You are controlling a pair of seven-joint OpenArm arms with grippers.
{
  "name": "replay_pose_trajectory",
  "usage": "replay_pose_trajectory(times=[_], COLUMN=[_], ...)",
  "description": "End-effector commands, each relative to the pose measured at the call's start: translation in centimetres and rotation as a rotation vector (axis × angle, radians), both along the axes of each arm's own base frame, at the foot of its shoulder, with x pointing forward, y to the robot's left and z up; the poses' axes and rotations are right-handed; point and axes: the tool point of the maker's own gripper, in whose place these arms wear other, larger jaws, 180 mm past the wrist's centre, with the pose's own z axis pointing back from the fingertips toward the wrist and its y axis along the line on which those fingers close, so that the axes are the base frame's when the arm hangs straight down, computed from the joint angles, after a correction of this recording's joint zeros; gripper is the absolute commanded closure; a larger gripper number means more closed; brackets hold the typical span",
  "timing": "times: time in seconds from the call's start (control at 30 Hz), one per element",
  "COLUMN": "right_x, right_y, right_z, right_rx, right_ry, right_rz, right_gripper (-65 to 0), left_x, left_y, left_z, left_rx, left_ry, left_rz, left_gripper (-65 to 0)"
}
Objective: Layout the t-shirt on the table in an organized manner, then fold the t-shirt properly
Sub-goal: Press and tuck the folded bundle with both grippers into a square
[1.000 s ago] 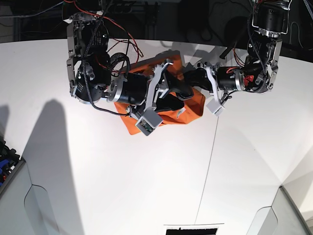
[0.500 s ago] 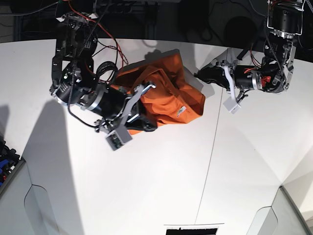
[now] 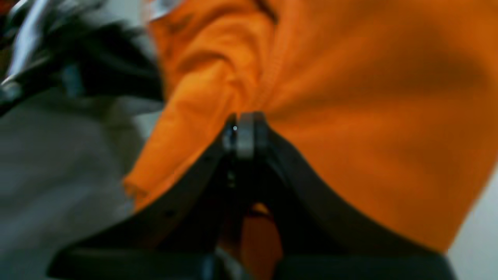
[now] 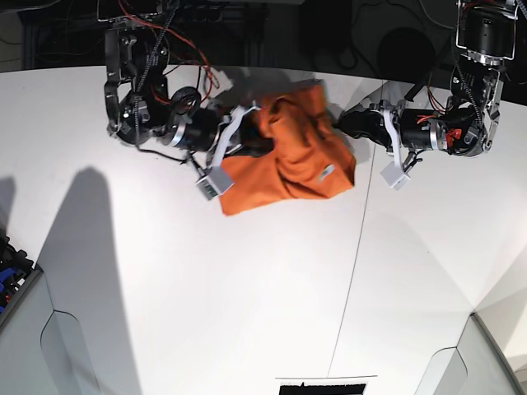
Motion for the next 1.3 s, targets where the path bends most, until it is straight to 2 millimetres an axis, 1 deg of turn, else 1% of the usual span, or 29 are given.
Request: replay_pose_trajectory(times=[0.0,0.07,0.17,0.23,0.33,0.4,0.47,0.53,0.6,0.67,0.7,0.77,0.9,1.03,1.13,1.27], right_x=[0.4,0.0,0.4,0.7,1.7,3.1,4.8,6.4,7.6,8.5,8.8,9.1,9.1,8.9,8.5,8.1], right_y=[1.0,1.4,1.2,1.1,0.6,-0.4,-1.8,-3.2,-4.2,-4.4,-4.3,-3.9,-3.0,-2.1,-1.3,-0.7], right_z=[2.2,3.2,4.8,5.4,6.0,6.2,6.5,6.7,6.5,5.9,5.5,4.6,2.3,0.8,0.2,-0.4], right_rx=[0.060,0.066,0.054,0.048,0.034,-0.001,-0.044,-0.085,-0.105,-0.106,-0.104,-0.083,-0.071,-0.059,-0.054,-0.073], right_ry=[-0.063,-0.097,-0.159,-0.188,-0.227,-0.259,-0.301,-0.332,-0.326,-0.309,-0.293,-0.251,-0.168,-0.130,-0.116,-0.106], right_rz=[0.014,0.031,0.026,0.019,-0.003,-0.033,-0.081,-0.128,-0.165,-0.172,-0.170,-0.160,-0.133,-0.112,-0.093,-0.066], right_gripper=[0.0,0.0,0.0,0.0,0.0,0.0,0.0,0.0,0.0,0.0,0.0,0.0,0.0,0.0,0.0,0.0], left_x=[0.5,0.5,0.8,1.3,2.5,3.4,4.0,4.3,4.7,5.0,4.9,4.0,1.3,-0.6,-1.8,-2.5], left_y=[0.7,1.0,1.8,2.8,5.2,7.1,8.5,9.1,9.1,8.3,7.6,6.0,1.7,-2.0,-4.0,-5.9], left_z=[0.5,0.5,0.8,1.3,2.7,4.1,5.9,8.1,10.5,12.5,13.2,13.6,12.7,11.1,10.4,10.2], left_rx=[0.015,0.021,0.031,0.038,0.065,0.093,0.109,0.101,0.083,0.069,0.060,0.046,-0.019,-0.129,-0.188,-0.251], left_ry=[-0.016,-0.015,-0.024,-0.038,-0.079,-0.118,-0.154,-0.191,-0.247,-0.307,-0.330,-0.348,-0.327,-0.268,-0.234,-0.214], left_rz=[0.000,-0.001,0.015,0.038,0.077,0.097,0.100,0.087,0.068,0.032,0.009,-0.042,-0.136,-0.151,-0.152,-0.145], left_gripper=[-3.2,-3.2,-3.2,-3.2,-3.2,-3.2,-3.2,-3.2,-3.2,-3.2,-3.2,-3.2,-3.2,-3.2,-3.2,-3.2])
